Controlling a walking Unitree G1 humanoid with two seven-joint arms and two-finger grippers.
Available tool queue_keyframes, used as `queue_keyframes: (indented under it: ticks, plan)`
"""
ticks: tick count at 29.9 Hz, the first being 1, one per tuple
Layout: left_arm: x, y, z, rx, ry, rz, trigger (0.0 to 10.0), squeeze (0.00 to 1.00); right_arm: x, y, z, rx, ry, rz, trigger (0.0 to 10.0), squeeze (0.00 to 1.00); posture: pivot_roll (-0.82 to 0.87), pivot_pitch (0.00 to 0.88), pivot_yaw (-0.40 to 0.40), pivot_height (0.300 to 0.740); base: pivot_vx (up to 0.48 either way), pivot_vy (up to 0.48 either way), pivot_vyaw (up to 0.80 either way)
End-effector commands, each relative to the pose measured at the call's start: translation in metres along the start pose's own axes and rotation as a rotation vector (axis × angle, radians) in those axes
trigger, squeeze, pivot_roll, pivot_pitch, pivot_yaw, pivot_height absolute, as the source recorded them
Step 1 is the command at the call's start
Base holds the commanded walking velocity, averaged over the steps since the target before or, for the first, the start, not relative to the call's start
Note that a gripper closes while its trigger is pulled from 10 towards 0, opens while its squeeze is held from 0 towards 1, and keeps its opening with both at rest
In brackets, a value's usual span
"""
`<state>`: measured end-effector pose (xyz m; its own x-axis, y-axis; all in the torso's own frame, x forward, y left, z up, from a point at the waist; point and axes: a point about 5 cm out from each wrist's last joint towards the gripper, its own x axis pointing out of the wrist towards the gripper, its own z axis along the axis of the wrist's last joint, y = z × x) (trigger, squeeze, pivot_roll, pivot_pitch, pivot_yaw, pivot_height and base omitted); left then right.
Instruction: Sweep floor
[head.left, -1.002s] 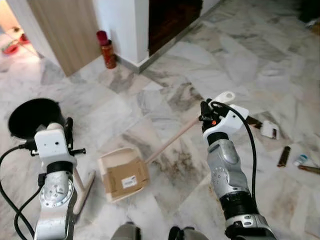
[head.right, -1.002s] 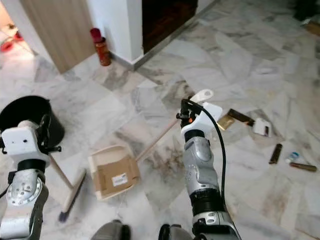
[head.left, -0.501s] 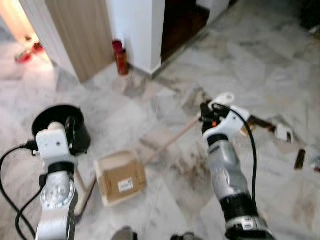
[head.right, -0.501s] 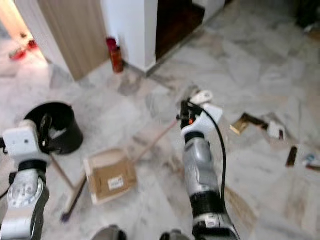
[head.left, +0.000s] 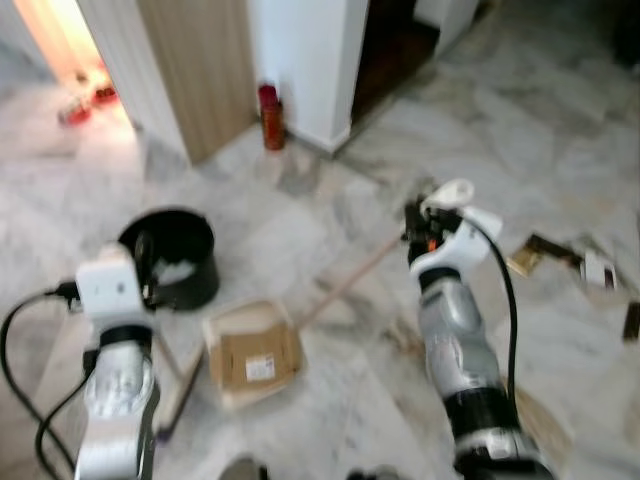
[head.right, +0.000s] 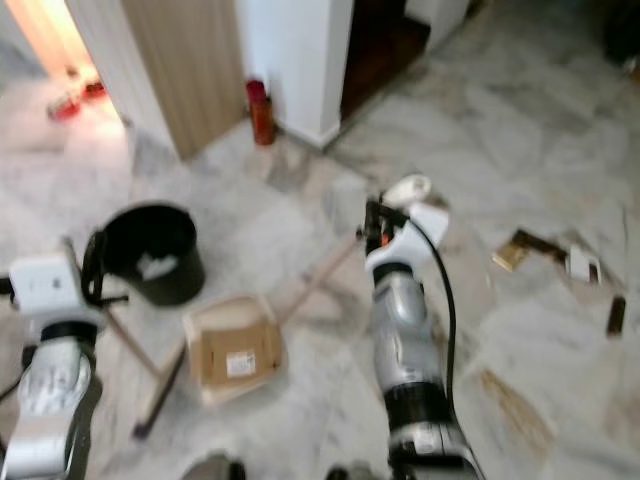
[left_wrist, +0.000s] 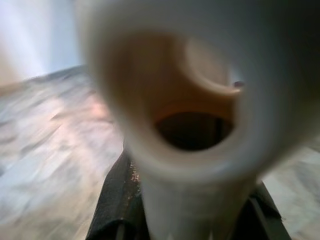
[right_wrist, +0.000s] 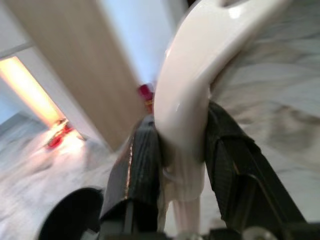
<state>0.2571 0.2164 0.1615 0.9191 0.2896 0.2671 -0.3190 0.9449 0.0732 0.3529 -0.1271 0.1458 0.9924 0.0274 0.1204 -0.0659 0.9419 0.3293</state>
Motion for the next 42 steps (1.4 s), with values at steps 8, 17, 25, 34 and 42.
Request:
queue_keyframes:
  ticks: [8, 17, 25, 34, 42]
  plan:
    - [-0.001, 0.006, 0.007, 0.028, -0.040, 0.024, 10.0, 0.00, 0.004, 0.005, 0.011, 0.023, -0.044, 0.020, 10.0, 0.00, 0.10, 0.195, -0.040, 0.740, 0.000, 0.000, 0.07]
    - [-0.001, 0.007, 0.007, 0.039, -0.039, 0.028, 10.0, 0.00, 0.009, 0.004, 0.024, 0.019, -0.078, 0.026, 10.0, 0.00, 0.10, 0.200, -0.040, 0.740, 0.000, 0.000, 0.00]
    - [0.000, 0.006, 0.007, 0.034, -0.037, 0.026, 10.0, 0.00, 0.012, 0.002, 0.028, -0.001, -0.090, 0.025, 10.0, 0.00, 0.10, 0.204, -0.038, 0.740, 0.000, 0.000, 0.00]
    - [0.000, 0.006, 0.006, 0.030, -0.031, 0.021, 10.0, 0.00, 0.010, 0.004, 0.025, 0.006, -0.080, 0.036, 10.0, 0.00, 0.10, 0.216, -0.035, 0.740, 0.000, 0.000, 0.79]
    - [0.000, 0.004, 0.006, 0.028, -0.029, 0.012, 10.0, 0.00, 0.012, 0.002, 0.028, 0.012, -0.085, 0.024, 10.0, 0.00, 0.10, 0.228, -0.032, 0.740, 0.000, 0.000, 0.08]
